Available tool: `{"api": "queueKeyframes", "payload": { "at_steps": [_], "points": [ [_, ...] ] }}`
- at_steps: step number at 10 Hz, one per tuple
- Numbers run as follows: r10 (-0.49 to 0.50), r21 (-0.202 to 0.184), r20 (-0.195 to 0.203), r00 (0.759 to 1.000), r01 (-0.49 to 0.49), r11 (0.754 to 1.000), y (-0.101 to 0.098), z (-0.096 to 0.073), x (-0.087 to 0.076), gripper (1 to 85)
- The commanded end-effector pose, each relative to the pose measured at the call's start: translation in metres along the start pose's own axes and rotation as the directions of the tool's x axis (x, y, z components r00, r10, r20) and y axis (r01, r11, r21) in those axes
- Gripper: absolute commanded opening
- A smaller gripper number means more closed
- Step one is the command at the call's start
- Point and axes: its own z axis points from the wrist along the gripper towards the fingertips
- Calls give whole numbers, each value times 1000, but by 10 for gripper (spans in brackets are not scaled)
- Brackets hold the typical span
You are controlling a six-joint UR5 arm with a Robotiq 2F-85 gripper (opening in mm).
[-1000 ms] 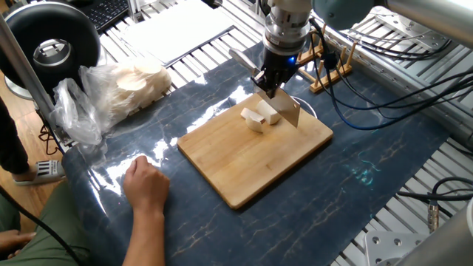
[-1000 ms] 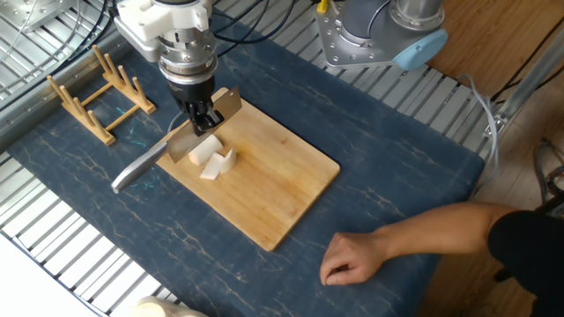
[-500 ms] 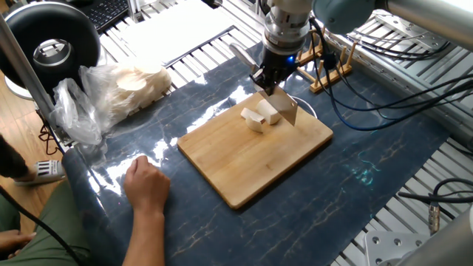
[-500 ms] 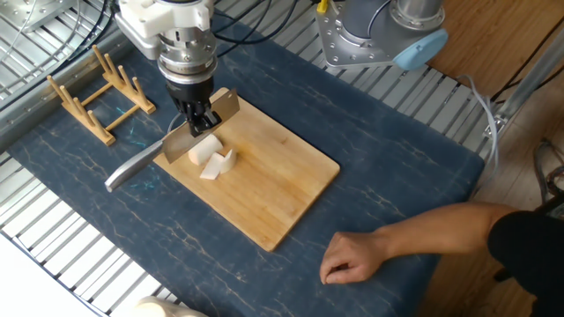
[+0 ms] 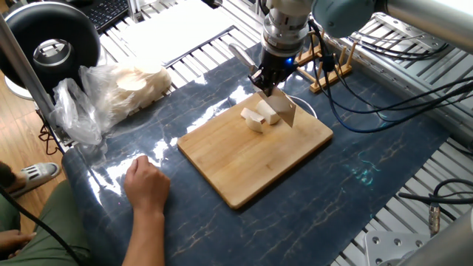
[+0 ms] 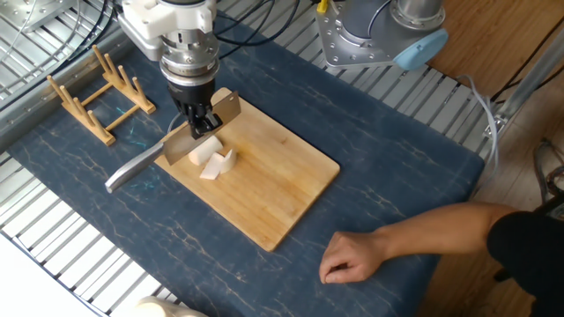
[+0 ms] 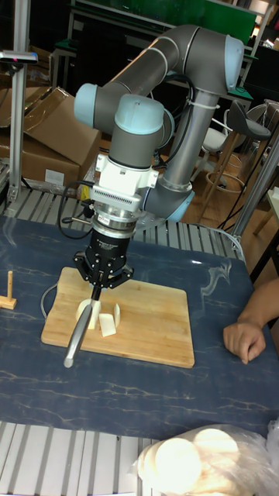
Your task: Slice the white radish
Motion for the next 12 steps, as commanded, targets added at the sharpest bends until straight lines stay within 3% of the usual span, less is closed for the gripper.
{"api": "queueKeyframes", "payload": {
  "at_steps": [1, 12],
  "points": [
    [13, -11, 2, 1000, -13, 1000, 3, 0, 2, 10],
    [-19, -9, -8, 1000, 19, 1000, 2, 1, 14, 10]
  ]
}}
